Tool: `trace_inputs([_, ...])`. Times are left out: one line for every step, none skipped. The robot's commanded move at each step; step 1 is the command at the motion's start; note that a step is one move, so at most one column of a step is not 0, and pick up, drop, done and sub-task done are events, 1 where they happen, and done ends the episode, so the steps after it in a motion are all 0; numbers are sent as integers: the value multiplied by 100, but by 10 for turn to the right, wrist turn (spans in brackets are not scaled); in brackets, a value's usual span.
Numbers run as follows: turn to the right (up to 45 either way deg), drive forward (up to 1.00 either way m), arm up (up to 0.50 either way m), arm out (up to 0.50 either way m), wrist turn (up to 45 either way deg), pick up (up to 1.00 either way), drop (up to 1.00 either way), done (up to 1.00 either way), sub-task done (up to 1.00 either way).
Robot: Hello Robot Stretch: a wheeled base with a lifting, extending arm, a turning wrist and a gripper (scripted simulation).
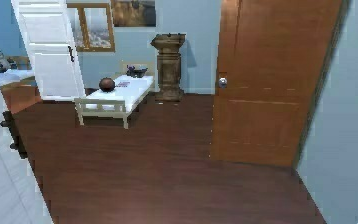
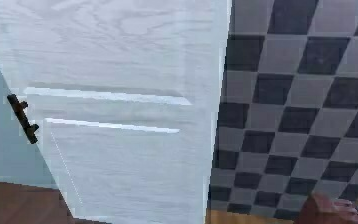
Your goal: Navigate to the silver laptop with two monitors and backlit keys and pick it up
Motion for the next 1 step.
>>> trace_inputs([0,100,0,0,0,0,0,0,0])
